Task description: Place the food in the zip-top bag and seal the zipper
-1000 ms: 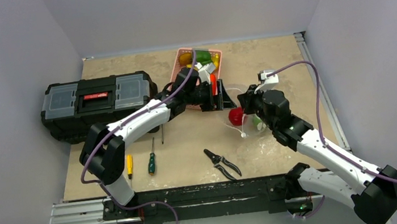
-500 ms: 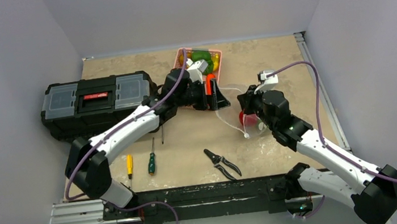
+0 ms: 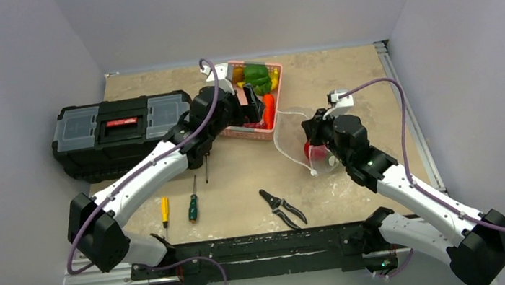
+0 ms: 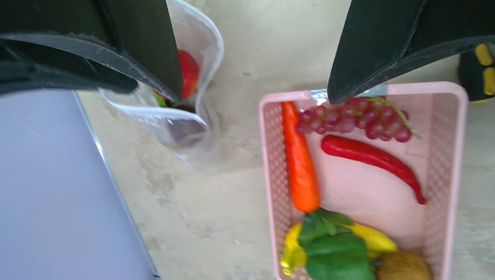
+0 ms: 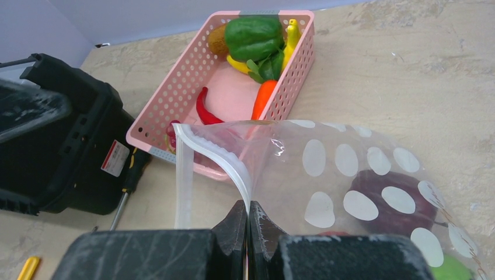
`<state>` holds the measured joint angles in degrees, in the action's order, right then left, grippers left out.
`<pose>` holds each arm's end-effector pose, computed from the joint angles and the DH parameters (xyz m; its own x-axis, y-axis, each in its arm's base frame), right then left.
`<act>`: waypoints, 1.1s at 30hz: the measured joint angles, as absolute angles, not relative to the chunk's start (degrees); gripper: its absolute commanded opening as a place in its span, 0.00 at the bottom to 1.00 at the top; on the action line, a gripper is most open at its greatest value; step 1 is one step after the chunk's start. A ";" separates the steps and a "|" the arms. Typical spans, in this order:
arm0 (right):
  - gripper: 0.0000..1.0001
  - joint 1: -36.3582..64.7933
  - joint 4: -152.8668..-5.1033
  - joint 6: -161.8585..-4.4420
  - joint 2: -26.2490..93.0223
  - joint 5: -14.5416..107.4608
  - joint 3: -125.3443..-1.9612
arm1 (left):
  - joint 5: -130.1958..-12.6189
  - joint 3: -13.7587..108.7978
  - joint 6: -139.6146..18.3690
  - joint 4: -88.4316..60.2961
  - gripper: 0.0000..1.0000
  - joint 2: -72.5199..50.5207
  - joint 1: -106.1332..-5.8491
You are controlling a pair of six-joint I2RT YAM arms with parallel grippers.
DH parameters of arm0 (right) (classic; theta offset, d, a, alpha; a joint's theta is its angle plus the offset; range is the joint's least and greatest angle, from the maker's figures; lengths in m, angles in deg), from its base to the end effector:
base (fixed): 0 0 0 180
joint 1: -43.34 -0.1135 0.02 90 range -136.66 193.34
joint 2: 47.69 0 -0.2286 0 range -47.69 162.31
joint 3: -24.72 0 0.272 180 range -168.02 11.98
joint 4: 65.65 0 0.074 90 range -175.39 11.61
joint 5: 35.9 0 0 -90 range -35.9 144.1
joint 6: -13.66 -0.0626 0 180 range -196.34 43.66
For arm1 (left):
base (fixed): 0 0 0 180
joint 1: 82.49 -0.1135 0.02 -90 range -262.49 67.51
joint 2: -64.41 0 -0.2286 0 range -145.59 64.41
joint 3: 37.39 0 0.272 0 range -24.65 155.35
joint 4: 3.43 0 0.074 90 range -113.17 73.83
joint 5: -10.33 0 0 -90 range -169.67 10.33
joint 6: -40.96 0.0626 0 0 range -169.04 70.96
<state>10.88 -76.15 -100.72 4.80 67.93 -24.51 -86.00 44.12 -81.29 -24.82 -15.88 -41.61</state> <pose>0.2471 0.1394 0.2473 -0.3171 0.2734 -0.9082 -0.2134 0.9124 0.3492 0.2928 -0.2443 0.2976 -0.5258 -0.2463 -0.8141 0.3448 0.8132 -0.4687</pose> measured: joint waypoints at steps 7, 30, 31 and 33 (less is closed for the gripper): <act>0.00 10.88 -76.17 -100.72 4.84 68.10 -24.51 | -95.15 45.94 -81.71 -19.00 1.00 -22.88 -43.05; 0.00 9.96 -75.89 -100.70 6.00 69.74 -24.33 | -91.46 64.19 -116.11 -3.29 1.00 -56.30 -51.42; 0.00 9.81 -75.80 -100.70 6.00 69.80 -24.31 | -92.29 64.76 -117.36 -3.22 1.00 -57.02 -51.36; 0.00 9.50 -75.71 -100.67 6.00 70.07 -24.29 | -93.86 65.70 -120.42 -2.70 1.00 -58.70 -51.33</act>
<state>9.50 -75.71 -100.67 6.00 70.07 -24.29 -93.86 65.70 -120.42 -2.70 -58.70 -51.33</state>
